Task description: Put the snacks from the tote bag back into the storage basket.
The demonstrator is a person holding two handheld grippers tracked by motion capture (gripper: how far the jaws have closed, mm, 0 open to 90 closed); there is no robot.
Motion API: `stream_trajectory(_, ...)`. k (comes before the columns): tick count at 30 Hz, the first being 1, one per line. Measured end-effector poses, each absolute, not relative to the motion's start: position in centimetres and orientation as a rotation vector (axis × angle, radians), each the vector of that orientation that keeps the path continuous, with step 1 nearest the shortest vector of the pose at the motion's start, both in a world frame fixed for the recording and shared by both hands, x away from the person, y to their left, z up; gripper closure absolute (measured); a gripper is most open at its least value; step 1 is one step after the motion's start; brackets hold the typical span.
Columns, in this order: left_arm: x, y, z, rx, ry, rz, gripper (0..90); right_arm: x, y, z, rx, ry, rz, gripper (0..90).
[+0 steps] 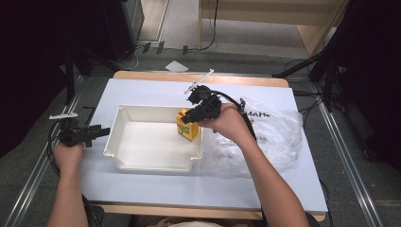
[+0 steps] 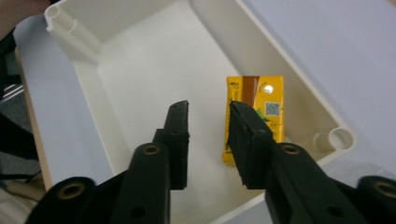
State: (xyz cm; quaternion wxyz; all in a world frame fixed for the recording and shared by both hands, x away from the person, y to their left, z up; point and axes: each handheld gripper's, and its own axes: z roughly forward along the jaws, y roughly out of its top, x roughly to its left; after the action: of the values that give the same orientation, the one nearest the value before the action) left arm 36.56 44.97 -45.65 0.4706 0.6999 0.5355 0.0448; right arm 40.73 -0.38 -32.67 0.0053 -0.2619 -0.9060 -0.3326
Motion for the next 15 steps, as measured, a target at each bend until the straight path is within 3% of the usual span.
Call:
stream_trajectory(10,36.6,44.9,-45.8,1.722,1.318,0.110,24.8,38.9,-2.3,-34.7,-0.785,-2.798,-1.157,90.0)
stream_trajectory(15,36.6,44.9,-45.8,1.723,1.319,0.110,24.8,38.7,-2.4,-35.5,-0.800,-2.796,-1.164,90.0)
